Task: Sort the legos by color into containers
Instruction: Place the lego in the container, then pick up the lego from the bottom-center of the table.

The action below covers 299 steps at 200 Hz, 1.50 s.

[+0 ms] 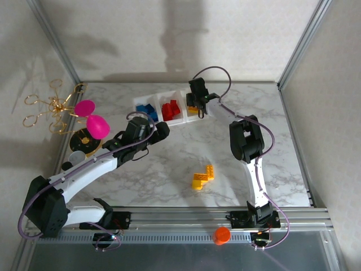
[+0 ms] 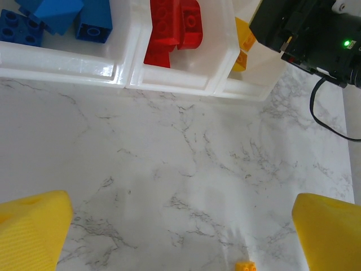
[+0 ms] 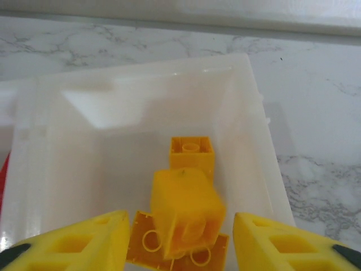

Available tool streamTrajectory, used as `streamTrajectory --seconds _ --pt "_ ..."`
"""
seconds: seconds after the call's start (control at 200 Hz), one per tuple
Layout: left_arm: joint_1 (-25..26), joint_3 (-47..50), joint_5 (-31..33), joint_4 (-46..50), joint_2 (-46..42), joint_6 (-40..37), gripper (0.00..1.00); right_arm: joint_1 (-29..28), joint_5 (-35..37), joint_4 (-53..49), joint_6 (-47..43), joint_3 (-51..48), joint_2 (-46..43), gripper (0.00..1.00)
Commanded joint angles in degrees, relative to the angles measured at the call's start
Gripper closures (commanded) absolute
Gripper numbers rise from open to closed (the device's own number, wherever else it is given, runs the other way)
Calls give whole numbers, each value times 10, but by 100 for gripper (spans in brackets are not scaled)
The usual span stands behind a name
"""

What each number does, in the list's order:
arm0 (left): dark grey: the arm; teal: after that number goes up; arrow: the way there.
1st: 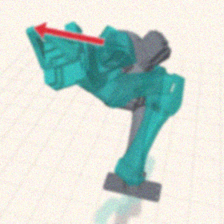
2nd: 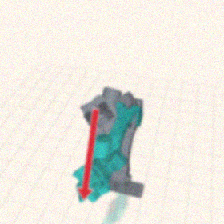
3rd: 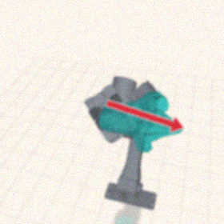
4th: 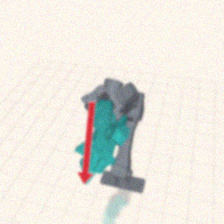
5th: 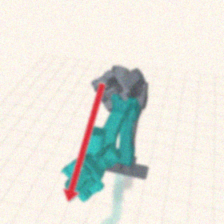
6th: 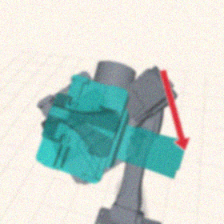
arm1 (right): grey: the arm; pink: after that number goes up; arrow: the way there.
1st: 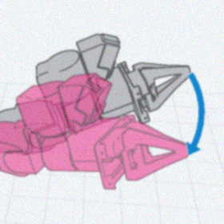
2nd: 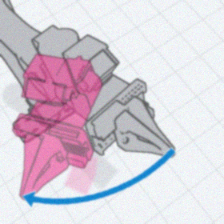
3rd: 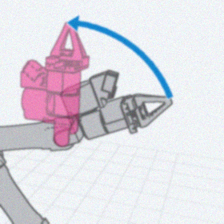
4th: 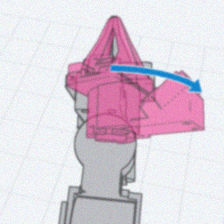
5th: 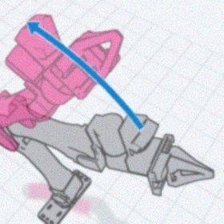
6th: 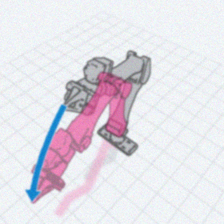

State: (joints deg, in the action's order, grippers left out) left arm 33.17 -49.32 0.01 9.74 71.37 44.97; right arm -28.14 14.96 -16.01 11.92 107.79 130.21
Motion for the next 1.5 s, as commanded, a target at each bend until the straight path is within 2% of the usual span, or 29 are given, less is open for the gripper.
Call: streamTrajectory --seconds 0.0,0.456,0.851,0.981,1.146,1.322,1.492 --pt "-2 -26 8 4 -1 -12 0 -1 -9 -13 -4 17 -11 47" --pt "16 16 -7 15 -59 -9 0 -35 -77 -11 71 -265 -247 35" --pt "52 95 -31 40 -141 -16 1 -92 4 -120 197 -507 -441 29" --pt "58 124 -49 35 -159 -11 0 -111 -9 -146 268 -561 -487 29" --pt "79 157 -59 12 -182 -6 0 -174 16 -170 355 -604 -512 28" --pt "91 162 -62 8 -181 -10 0 -208 19 -180 428 -628 -507 30" --pt "93 156 -70 2 -158 -11 0 -217 13 -171 452 -631 -481 35"
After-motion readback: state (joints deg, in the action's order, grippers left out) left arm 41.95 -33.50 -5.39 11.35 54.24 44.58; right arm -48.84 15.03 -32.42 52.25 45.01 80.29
